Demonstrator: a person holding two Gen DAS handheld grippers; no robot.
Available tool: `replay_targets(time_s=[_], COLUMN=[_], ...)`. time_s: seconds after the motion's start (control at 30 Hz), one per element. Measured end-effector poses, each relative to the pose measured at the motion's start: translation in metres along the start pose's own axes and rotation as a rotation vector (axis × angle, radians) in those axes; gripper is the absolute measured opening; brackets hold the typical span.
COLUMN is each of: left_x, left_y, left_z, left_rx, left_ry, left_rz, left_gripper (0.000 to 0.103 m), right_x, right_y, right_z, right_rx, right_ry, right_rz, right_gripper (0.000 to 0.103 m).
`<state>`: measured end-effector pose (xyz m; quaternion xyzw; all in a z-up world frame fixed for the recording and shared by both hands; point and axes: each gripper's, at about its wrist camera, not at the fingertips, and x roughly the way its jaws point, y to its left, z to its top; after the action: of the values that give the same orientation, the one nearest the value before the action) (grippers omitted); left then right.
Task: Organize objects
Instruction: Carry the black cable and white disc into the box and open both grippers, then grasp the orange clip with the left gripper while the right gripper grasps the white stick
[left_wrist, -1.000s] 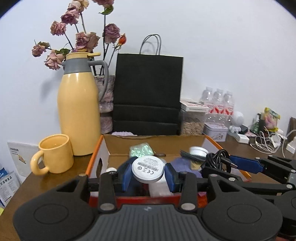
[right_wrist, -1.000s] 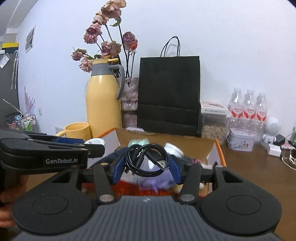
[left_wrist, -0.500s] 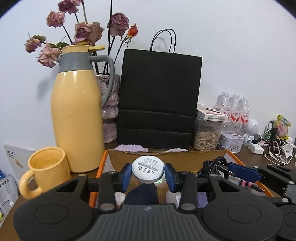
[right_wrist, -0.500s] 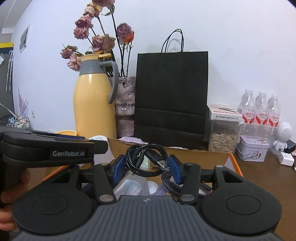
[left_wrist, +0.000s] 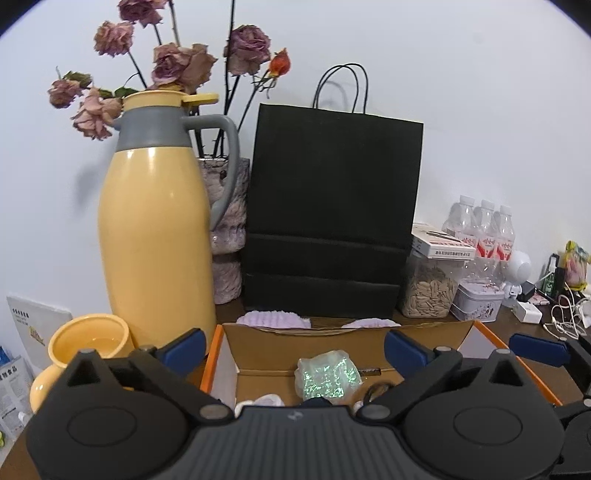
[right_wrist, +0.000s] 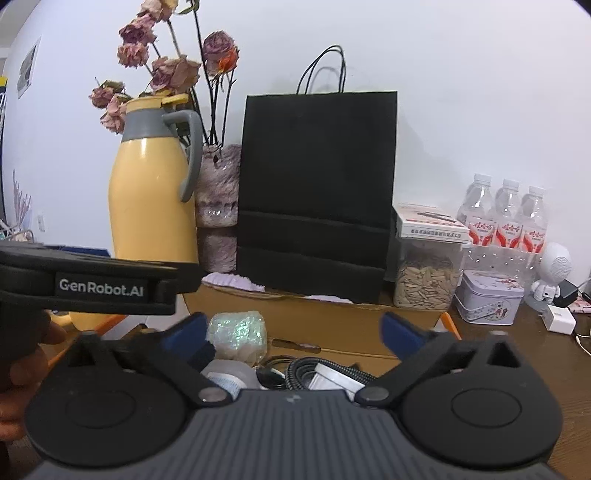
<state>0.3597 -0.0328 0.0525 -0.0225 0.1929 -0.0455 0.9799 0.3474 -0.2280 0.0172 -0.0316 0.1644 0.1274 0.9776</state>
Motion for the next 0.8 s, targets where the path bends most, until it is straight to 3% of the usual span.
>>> replay_targets(time_s=[0.8], left_x=[-0.075], left_y=[0.004], left_z=[-0.02], left_rx=[0.006], left_ry=[-0.027], left_rz=[0.033], left_gripper=[0.103], right_x=[-0.064], right_y=[0.027], right_z=[-0.021], right_rx=[-0.018], right_ry=[-0.035], right_rz=[-0.03], right_gripper=[0.103])
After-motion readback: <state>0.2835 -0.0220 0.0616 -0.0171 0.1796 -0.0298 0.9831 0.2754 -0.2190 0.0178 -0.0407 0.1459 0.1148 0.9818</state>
